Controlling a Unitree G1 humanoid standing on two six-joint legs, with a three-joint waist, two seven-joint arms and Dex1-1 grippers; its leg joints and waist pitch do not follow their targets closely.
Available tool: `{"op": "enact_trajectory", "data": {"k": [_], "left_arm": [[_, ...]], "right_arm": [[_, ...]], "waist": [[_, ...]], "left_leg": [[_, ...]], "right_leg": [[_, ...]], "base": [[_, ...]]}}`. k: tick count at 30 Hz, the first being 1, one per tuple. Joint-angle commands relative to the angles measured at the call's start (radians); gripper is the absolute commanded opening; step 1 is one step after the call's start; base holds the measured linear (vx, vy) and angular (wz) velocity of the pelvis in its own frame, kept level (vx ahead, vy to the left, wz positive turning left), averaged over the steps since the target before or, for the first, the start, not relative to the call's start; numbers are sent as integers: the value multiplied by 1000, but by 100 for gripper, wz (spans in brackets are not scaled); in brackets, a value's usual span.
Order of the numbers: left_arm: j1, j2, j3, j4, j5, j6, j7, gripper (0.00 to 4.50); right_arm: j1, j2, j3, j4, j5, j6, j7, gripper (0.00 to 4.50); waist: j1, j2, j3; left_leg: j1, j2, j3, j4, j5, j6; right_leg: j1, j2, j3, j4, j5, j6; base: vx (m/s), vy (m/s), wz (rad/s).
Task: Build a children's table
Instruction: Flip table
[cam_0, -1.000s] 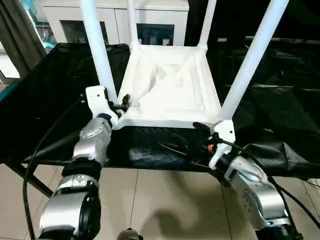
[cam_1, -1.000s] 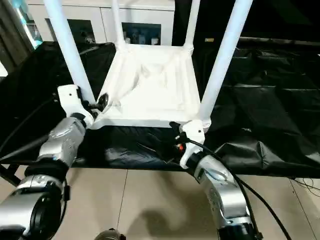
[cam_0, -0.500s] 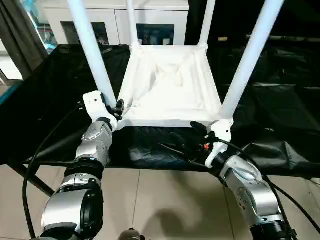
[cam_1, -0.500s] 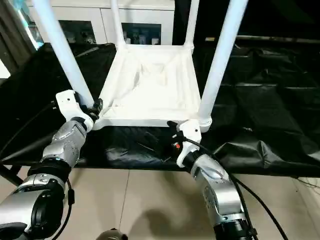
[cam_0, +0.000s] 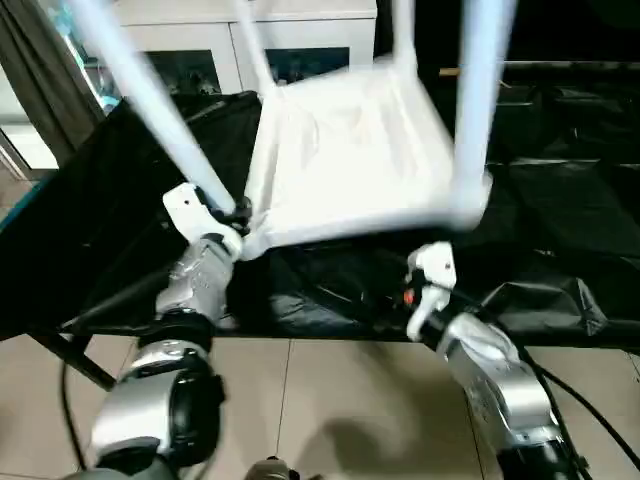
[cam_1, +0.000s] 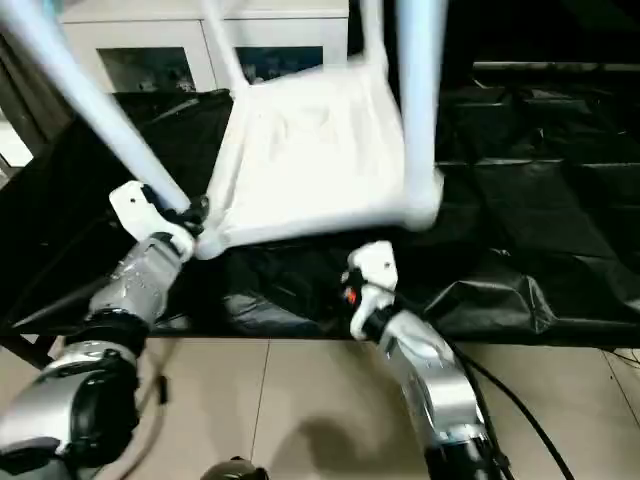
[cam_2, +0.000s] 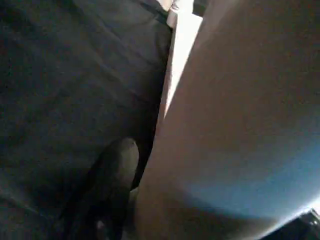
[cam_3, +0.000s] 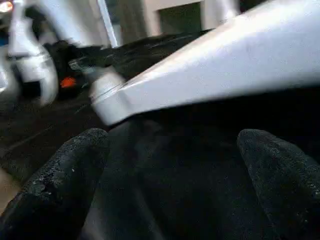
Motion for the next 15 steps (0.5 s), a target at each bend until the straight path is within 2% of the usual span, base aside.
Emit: {"op": "enact_trajectory", "data": {"k": [1,2,3,4,5,6,7,9,10,11,12,14,15], "left_arm": [[-14,-35,28,-40,-78,72,7,262],[-8,-48,24,-57,-79,83,7,259],[-8,-49,24,-58,-79,84,7,256],[4,-77,26,-92,-92,111,18,254],[4,-77,26,-92,-92,111,18,252],[17,-91,12,-115,-87,124,21,251],[20,-94,9,-120,-86,126,21,250],[37,-110,0,-145,-90,137,30,248],[44,-116,-2,-156,-92,142,35,248],[46,-118,-2,-160,-92,143,36,248],[52,-122,-3,-174,-94,150,40,248],[62,-129,-2,-202,-98,165,48,247],[63,-130,-2,-206,-98,167,49,247]], "right_arm": [[-31,26,-22,31,18,1,-42,450],[-43,40,-40,47,32,3,-60,450],[-44,41,-41,48,33,3,-61,450],[-76,66,-81,85,64,-6,-88,450],[-76,66,-81,85,64,-6,-88,450],[-102,81,-108,110,91,-16,-95,450],[-110,85,-115,116,97,-19,-96,450],[-162,102,-151,155,119,-40,-108,450],[-191,106,-170,184,123,-49,-124,450],[-199,108,-175,193,123,-51,-130,450],[-240,114,-208,241,140,-54,-158,450],[-313,124,-264,328,177,-56,-194,450],[-325,125,-274,343,184,-56,-197,450]], "waist": [[-9,-16,-72],[-9,-20,-75],[-7,-17,-78],[-5,-26,-82],[-4,-23,-84],[0,-24,-86],[-2,-27,-83],[3,-27,-84],[0,-32,-84],[3,-32,-85],[0,-29,-86],[-4,-27,-86],[-5,-26,-85]], "left_leg": [[10,40,-6,-63,-76,39],[11,40,-4,-59,-57,49],[12,41,-5,-56,-42,56],[9,40,-3,-51,-6,78],[6,39,-3,-49,12,85],[6,36,0,-42,43,104],[2,36,1,-42,38,123],[4,39,5,-41,30,139],[0,39,6,-43,34,145],[5,40,9,-42,31,148],[7,44,10,-42,28,152],[2,44,11,-40,45,165],[0,43,12,-41,38,167]], "right_leg": [[43,-75,44,-65,162,-216],[41,-74,44,-64,183,-215],[40,-75,44,-60,203,-219],[39,-74,43,-55,250,-222],[39,-73,41,-50,276,-225],[33,-69,40,-48,318,-221],[33,-72,39,-46,323,-229],[30,-74,37,-47,301,-230],[33,-73,34,-46,285,-232],[27,-73,34,-48,274,-231],[25,-76,34,-47,259,-238],[21,-73,31,-45,246,-247],[22,-74,30,-45,233,-249]], "base": [[0,0,0],[0,0,0],[0,0,0],[0,0,0],[0,0,0],[0,0,0],[0,0,0],[0,0,0],[0,0,0],[0,0,0],[0,0,0],[0,0,0],[0,0,0]]}}
